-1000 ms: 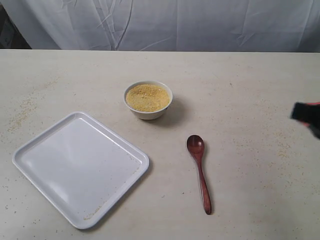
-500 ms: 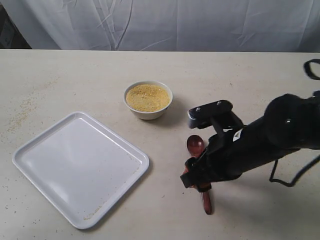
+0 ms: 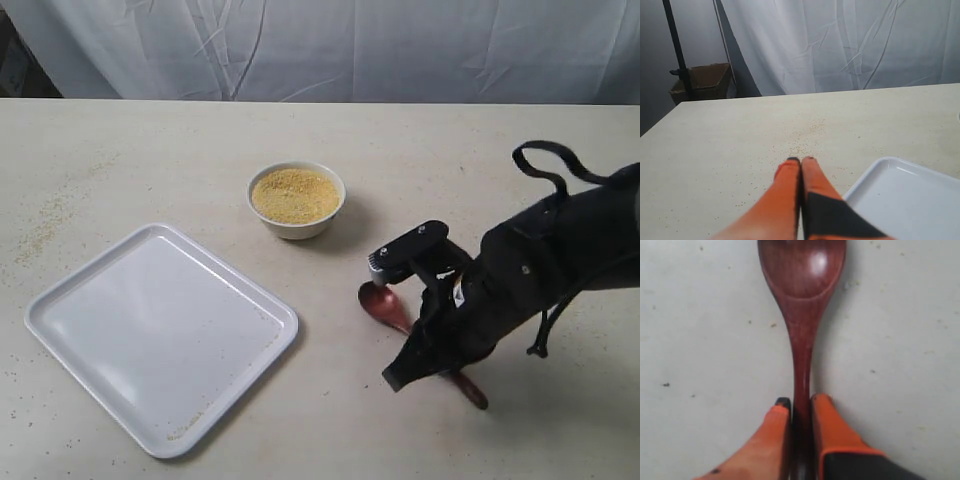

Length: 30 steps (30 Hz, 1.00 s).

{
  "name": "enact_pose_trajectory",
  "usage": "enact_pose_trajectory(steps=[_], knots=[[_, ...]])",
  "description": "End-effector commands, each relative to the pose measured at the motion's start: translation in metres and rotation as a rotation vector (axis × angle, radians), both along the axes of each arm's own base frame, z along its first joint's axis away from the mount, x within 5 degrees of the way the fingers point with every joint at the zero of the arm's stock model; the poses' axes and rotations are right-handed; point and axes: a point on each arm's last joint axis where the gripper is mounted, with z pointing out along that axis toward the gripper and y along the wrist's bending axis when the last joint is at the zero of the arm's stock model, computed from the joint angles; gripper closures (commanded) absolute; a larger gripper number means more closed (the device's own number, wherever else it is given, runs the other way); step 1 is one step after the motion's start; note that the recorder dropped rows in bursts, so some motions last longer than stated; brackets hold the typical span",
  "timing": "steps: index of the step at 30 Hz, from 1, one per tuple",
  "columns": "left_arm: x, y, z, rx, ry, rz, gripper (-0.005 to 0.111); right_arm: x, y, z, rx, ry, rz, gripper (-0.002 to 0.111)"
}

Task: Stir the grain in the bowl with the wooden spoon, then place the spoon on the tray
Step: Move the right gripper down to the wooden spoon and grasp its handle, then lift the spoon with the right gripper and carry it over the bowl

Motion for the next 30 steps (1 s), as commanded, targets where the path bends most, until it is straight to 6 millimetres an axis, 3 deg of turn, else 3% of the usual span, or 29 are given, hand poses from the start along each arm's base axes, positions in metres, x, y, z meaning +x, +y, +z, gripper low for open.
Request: enact_pose_trajectory(steps=[1,4,6,9,11,16,21,30], knots=[[0.000,0.000,-0.001,-0.001,-0.006,-0.005,0.106,0.016,-0.005,0.061,-0.038,-0.183,-0.037,0.106],[0.000,0.000,-0.001,-0.001,-0.006,-0.005,0.106,0.030,0.001,0.117,0.042,-0.359,-0.039,0.106],[0.000,0.000,-0.001,-0.001,-0.007,-0.005,0.106,0.039,0.008,0.143,0.069,-0.432,-0.004,0.106],[0.000,0.000,-0.001,-0.001,-0.007,-0.005,0.106,0.057,0.020,0.160,0.019,-0.467,0.081,0.106],[0.000,0.000,-0.001,-0.001,-0.007,-0.005,0.106,0.069,0.028,0.150,-0.044,-0.441,0.132,0.106],[0.000,0.000,-0.001,-0.001,-0.007,-0.005,0.106,0.095,0.061,0.101,-0.270,-0.420,0.297,0.106],[0.000,0.000,-0.001,-0.001,-0.007,-0.005,0.106,0.115,0.091,0.072,-0.488,-0.460,0.373,0.109],[0.000,0.000,-0.001,-0.001,-0.007,-0.005,0.106,0.124,0.119,0.031,-0.694,-0.450,0.479,0.109]])
